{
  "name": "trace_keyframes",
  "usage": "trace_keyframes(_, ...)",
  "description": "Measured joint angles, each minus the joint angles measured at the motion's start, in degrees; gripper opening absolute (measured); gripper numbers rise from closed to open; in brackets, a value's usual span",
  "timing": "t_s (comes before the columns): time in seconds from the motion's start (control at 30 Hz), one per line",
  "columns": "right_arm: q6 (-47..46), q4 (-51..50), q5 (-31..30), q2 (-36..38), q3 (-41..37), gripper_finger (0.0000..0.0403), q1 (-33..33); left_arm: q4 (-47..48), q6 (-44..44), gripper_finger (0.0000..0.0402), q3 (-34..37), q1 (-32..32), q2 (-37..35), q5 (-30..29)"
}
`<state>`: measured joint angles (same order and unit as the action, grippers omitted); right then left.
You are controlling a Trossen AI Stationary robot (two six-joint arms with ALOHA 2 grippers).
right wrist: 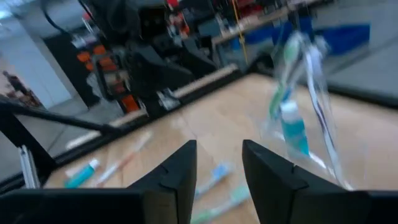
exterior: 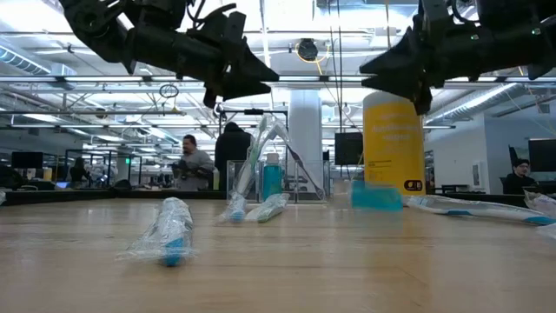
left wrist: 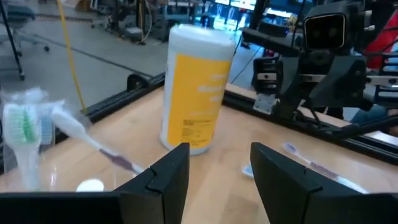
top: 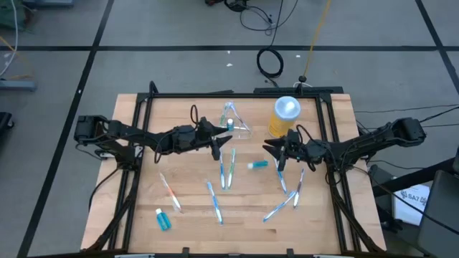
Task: Pick & Place toothbrushing station
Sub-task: Put the blue mouthwash into the middle compartment of the transparent organizer
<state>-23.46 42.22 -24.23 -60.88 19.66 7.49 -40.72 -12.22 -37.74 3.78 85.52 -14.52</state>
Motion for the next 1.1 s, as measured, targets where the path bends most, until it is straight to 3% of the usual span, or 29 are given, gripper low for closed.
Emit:
trace_keyframes(0.2, 2.83, 5.63, 0.61, -4.58, 0.09, 0.0101, 0.28, 0.04, -0.5, 0.0177, 0.0, -0.94, -0.61, 1.23)
trace_keyframes(0.33, 4.16, 4.39, 5.7, -8.98, 0.38, 0.01, 1.18, 1.08, 0.93, 0.0177, 0.0, -1.79, -0.61, 5.19)
trace_keyframes(0.53, 8.38, 3.98, 7.95, -17.68, 8.0, 0.0106, 1.26, 2.29, 0.93, 0.0177, 0.0, -2.08, -0.57, 5.49)
trace_keyframes(0.7, 12.41, -9.92, 13.93, -23.22, 16.0, 0.0137, 0.97, 6.05, -1.1, 0.0177, 0.0, -2.2, -0.57, 5.53)
trace_keyframes(0.8, 12.45, -17.75, 13.97, -26.92, 19.44, 0.0167, 0.4, 6.89, -1.47, 0.0177, 0.0, -2.15, -0.57, 5.5)
trace_keyframes(1.1, 12.14, -23.37, 16.31, -33.05, 21.08, 0.0243, -1.89, 8.6, -1.53, 0.0177, 0.0, -2.2, -0.57, 5.5)
